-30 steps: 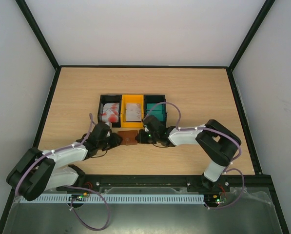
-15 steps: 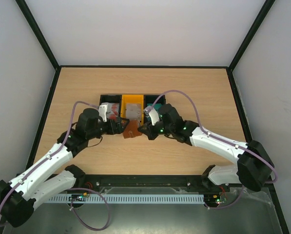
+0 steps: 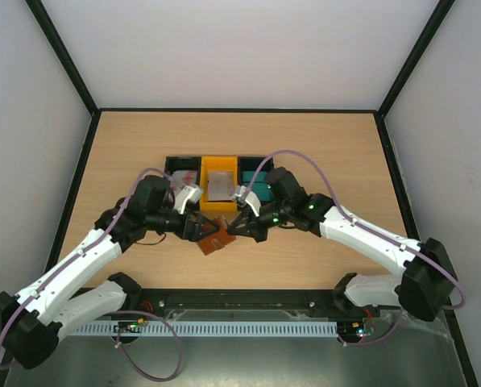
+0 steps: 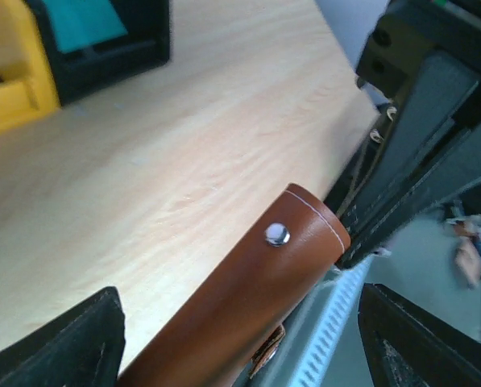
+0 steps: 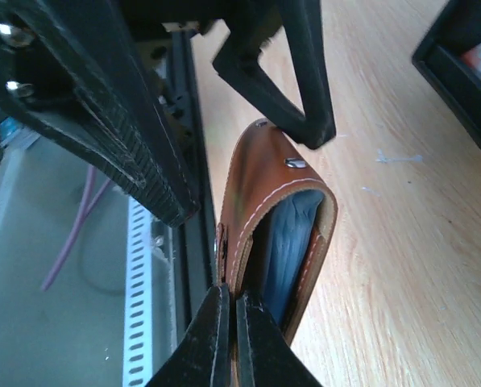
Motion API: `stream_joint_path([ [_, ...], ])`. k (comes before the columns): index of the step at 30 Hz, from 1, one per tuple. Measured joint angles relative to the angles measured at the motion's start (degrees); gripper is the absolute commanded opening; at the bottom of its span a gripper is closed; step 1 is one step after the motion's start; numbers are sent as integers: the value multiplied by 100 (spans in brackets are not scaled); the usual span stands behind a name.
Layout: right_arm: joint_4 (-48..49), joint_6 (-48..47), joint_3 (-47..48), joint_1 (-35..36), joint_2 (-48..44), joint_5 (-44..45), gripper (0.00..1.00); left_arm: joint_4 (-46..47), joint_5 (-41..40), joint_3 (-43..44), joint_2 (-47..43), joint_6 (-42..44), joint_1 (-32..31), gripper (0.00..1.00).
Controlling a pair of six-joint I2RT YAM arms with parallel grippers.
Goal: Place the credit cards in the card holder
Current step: Open the card holder at the center of the board.
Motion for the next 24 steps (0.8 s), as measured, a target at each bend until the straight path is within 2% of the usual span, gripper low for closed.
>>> stream_joint_path([
  [9,-289,-369,140,-229,-575,-925,2,463,1276,-210,-275,-44,-2,38],
  [13,-291,-374,151,-323,-671,-1034,2,601,1543,-210,-240,0,-7,25],
  [17,-284,-354,151,-402,-671,-1029,2,662,1659,-212,-223,52,-7,4],
  [18,-271,-341,151,-411,-671,-1016,2,673,1672,-212,-223,66,-7,3],
  [19,-251,-302,151,-420,-664,-1003,10,669,1663,-212,-221,57,-7,3],
  [20,-234,-260,151,-420,-656,-964,25,688,1628,-216,-216,70,-7,3],
  [21,-225,-168,151,-420,-649,-914,49,710,1587,-219,-210,46,-7,3],
  [23,-173,55,155,-420,-616,-619,68,782,1388,-225,-192,-15,-7,3],
  [24,-122,179,157,-420,-592,-426,71,859,1244,-245,-190,-87,-7,3],
])
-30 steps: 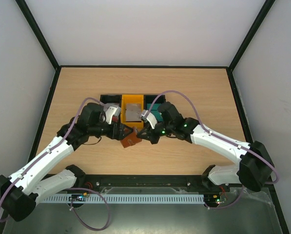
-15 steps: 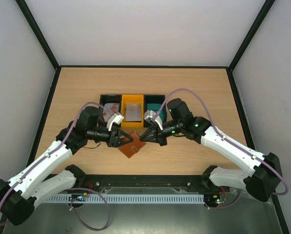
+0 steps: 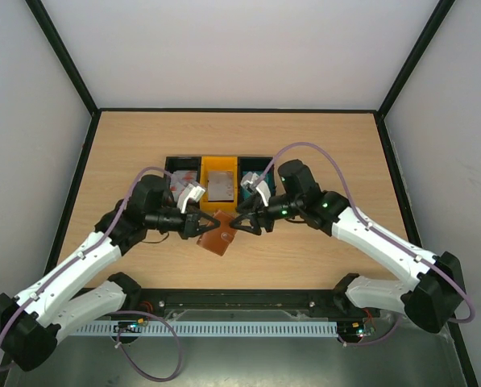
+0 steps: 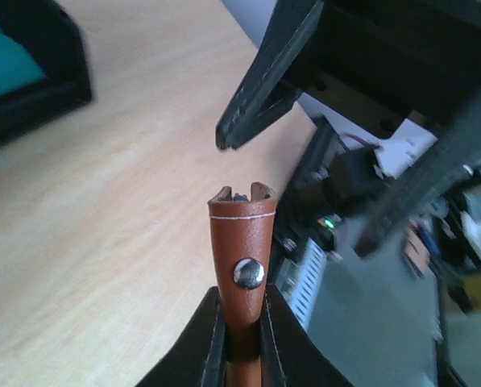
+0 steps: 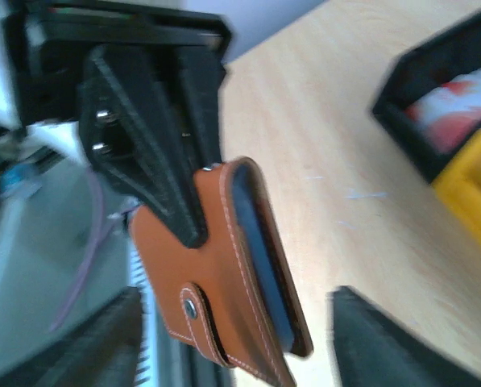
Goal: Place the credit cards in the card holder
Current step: Open the card holder at the center of the board.
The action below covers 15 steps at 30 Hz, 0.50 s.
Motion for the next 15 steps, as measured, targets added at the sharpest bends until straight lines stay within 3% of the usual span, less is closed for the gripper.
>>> stream_joint_path([
  [7,358,1572,-2,52,358,2186,72,774,-1838,-323,195,-1049,0,3],
  [11,483,2516,22,378,713,3276,72,1182,-2448,-564,407,-1569,2,3],
  [15,531,3143,256,831,1169,3748,70,1327,-2761,-549,645,-1735,2,3],
])
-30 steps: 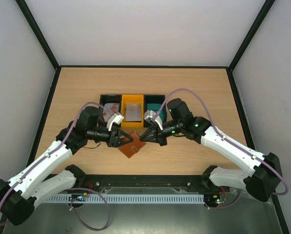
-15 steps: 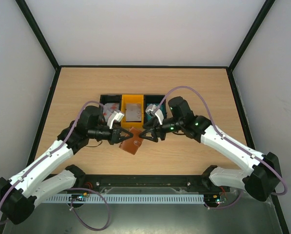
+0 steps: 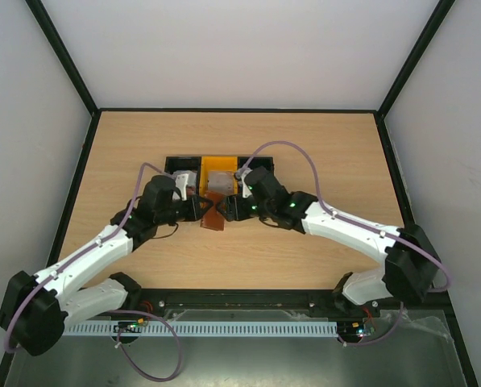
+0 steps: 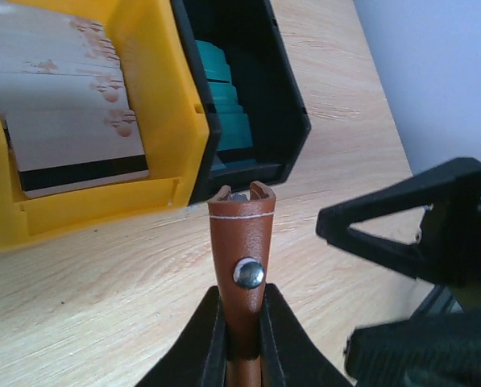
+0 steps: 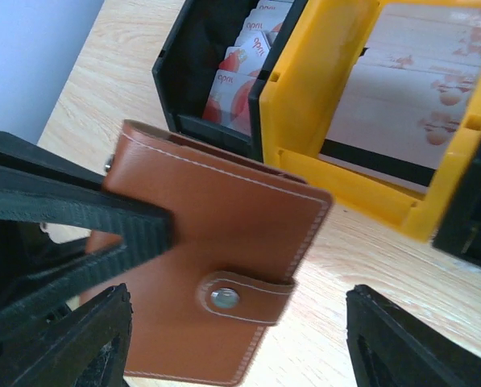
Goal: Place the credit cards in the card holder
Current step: Open the card holder at the center of the board.
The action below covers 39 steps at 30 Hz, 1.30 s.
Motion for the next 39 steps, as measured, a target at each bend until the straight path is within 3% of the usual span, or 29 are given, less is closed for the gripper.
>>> stream_joint_path([
  [9,24,564,424,197,752,424,60,24,-142,42,190,0,0,3],
  [19,-17,678,398,212,951,468,59,7,-197,42,210,2,13,3],
  [26,269,708,98,219,901,-20,60,-15,-264,35,208,13,13,3],
  [29,258,739,28,236,898,-105,54,28,-310,20,192,20,13,3],
  [31,219,776,39,247,907,35,47,55,-337,17,173,22,13,3],
  [39,-153,1231,245,514,922,1388,45,251,-492,4,170,35,15,3],
])
